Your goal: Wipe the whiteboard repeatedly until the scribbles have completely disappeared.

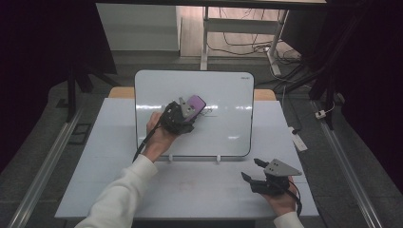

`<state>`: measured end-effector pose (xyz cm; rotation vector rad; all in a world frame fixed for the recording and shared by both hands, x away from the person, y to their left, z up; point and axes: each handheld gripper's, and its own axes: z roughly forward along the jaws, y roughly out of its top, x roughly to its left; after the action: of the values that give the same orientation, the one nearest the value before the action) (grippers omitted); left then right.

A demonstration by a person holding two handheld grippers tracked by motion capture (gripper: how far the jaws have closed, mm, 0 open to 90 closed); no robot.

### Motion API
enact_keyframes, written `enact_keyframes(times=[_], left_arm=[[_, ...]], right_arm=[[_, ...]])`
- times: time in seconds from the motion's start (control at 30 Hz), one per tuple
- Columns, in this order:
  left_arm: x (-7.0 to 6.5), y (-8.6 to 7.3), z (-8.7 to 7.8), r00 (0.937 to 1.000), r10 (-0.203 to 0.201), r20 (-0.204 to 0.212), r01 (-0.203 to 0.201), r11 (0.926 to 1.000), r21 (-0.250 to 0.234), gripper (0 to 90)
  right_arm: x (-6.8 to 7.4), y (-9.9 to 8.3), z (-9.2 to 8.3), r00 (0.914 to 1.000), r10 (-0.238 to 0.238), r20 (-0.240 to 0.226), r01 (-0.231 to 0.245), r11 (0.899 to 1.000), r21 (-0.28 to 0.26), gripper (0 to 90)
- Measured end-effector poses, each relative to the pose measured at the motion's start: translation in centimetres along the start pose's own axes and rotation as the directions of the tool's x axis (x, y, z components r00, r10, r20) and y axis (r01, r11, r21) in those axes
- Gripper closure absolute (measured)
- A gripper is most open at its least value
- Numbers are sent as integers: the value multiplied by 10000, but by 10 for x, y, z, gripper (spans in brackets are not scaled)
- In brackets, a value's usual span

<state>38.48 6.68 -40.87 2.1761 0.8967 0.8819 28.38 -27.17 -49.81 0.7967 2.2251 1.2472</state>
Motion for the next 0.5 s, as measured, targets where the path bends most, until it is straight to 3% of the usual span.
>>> enact_keyframes(times=[0.1,0.17,0.27,0.37,0.5], left_arm=[[-3,4,2,9992,368,-161,-365,9992,159,410],[3,5,-1,9998,130,-132,-129,9999,34,411],[15,6,-4,9987,-238,-443,233,9997,-109,411],[22,9,-4,9982,-470,-371,465,9988,-140,411],[10,13,1,9978,95,-663,-99,9999,-63,411]], right_arm=[[-1,0,-1,10000,32,29,-32,10000,-11,282],[-2,-1,-1,10000,80,58,-80,10000,-15,283],[-4,-2,-2,9998,146,123,-146,9999,-25,283],[-4,-2,-2,9998,135,139,-135,9999,-42,283],[-4,-2,-2,9999,108,125,-107,9999,-34,283]])
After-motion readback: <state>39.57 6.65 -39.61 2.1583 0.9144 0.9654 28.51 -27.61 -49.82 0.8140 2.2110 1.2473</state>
